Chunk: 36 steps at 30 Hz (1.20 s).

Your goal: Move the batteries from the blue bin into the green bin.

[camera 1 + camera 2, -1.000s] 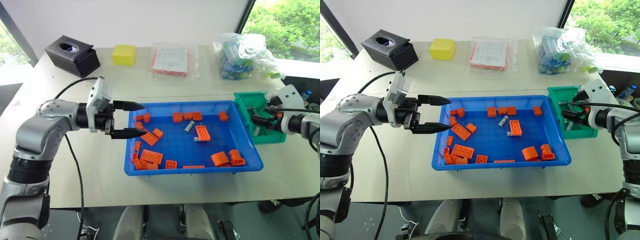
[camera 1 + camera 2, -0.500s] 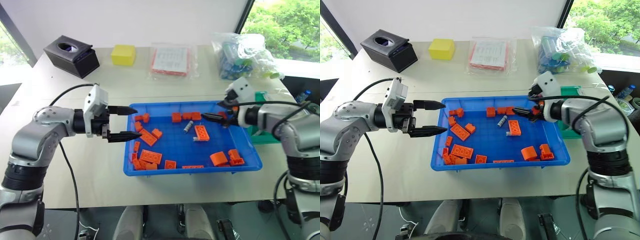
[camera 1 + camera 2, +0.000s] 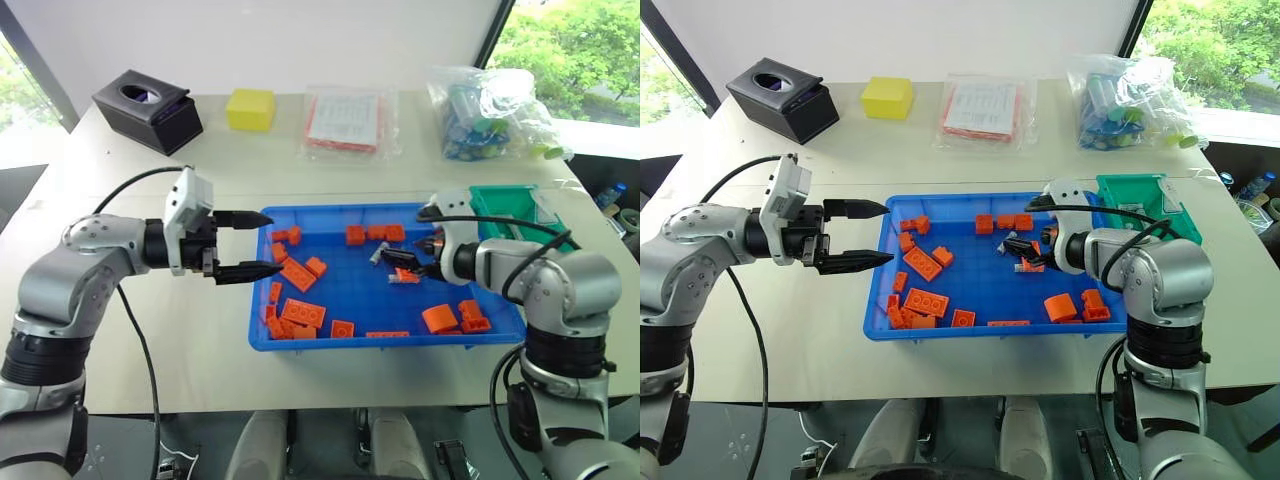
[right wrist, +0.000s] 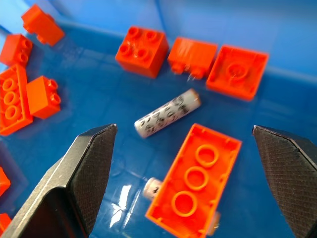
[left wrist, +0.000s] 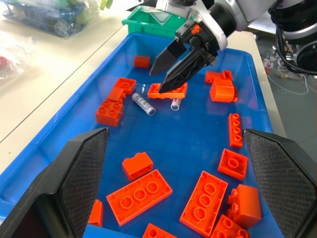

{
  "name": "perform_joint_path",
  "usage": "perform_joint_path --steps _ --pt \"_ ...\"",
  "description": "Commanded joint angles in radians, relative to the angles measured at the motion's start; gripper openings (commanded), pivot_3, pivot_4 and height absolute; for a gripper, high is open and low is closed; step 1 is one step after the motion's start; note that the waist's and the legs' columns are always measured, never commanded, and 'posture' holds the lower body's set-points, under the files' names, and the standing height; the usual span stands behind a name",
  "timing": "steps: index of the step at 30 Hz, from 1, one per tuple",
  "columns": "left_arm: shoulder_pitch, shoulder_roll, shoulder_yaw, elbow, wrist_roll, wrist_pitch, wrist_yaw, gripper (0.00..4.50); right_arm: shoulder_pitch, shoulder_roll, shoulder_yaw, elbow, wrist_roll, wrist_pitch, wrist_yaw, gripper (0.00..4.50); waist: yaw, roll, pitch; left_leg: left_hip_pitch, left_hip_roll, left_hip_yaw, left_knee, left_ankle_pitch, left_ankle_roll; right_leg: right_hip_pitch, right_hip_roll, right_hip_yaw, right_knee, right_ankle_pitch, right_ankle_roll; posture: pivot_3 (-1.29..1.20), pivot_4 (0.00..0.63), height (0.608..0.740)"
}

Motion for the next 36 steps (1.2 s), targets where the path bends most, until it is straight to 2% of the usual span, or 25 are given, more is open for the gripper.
perform_joint_path --steps 1,4,9,13,18,24,29,32,36 --pt "-0.033 -0.005 0.017 -0.012 -0.016 -0.004 0.001 4.50 0.009 -0.002 0.000 -0.047 0.004 -0.006 -0.013 4.48 0.000 0.000 0.000 0.000 0.000 0.000 0.000 0.000 0.000 0.000 0.000 0.000 0.000 0.000 0.000 0.00 0.150 0.692" --pt "-0.038 -0.008 0.015 -0.007 -0.014 -0.006 0.000 4.50 0.022 -0.027 0.033 -0.042 -0.007 -0.055 -0.016 4.48 -0.001 0.000 0.000 0.000 0.000 0.000 0.000 0.000 0.000 0.000 0.000 0.000 0.000 0.000 0.000 0.00 0.150 0.692" --pt "-0.042 -0.017 0.011 -0.006 -0.011 -0.008 0.002 4.50 0.015 -0.174 0.223 -0.031 -0.069 -0.335 0.083 4.48 -0.006 0.000 0.000 0.000 0.000 0.001 0.000 0.000 0.000 0.000 0.000 0.000 0.000 0.000 0.000 0.00 0.150 0.692" --pt "-0.049 -0.020 0.011 -0.005 -0.009 -0.008 0.002 4.50 -0.063 -0.292 0.326 0.062 -0.111 -0.553 0.257 4.48 -0.015 0.000 0.000 0.000 0.000 0.001 0.000 0.000 0.000 0.000 0.000 0.000 0.000 0.000 0.000 0.00 0.150 0.692" --pt "-0.054 -0.022 0.012 0.002 -0.004 -0.014 0.002 4.50 -0.220 -0.364 0.419 0.289 -0.159 -0.805 0.518 4.48 -0.023 0.000 0.000 0.000 0.000 0.001 0.000 0.000 0.000 0.000 0.000 0.000 0.000 0.000 0.000 0.00 0.150 0.692" --pt "-0.038 -0.021 0.026 -0.019 -0.008 -0.013 0.015 4.50 -0.397 -0.345 0.570 0.663 -0.336 -1.317 0.830 4.48 -0.026 0.000 0.000 0.000 0.000 0.001 0.000 0.000 0.000 0.000 0.000 0.000 -0.001 0.000 0.000 0.00 0.150 0.692" --pt "-0.014 -0.007 0.047 -0.040 -0.015 -0.009 0.028 4.50 -0.493 -0.273 0.618 0.903 -0.416 -1.620 0.989 4.48 -0.027 0.000 0.000 0.000 0.000 0.001 0.000 0.001 -0.001 0.000 0.000 0.000 -0.001 0.000 0.000 0.00 0.150 0.692" --pt "0.001 0.001 0.057 -0.055 -0.021 -0.006 0.032 4.50 -0.510 -0.238 0.623 0.988 -0.447 -1.746 1.047 4.48 -0.027 0.000 0.000 0.000 0.000 0.001 -0.001 0.001 -0.002 0.000 0.000 0.000 -0.001 0.000 0.000 0.00 0.150 0.692" --pt "0.018 0.012 0.066 -0.075 -0.033 0.001 0.040 4.50 -0.516 -0.188 0.624 1.087 -0.504 -1.894 1.038 4.48 -0.025 0.000 0.000 0.000 0.000 0.001 -0.001 0.002 -0.003 0.000 0.000 0.000 0.000 0.000 0.000 0.00 0.150 0.692"
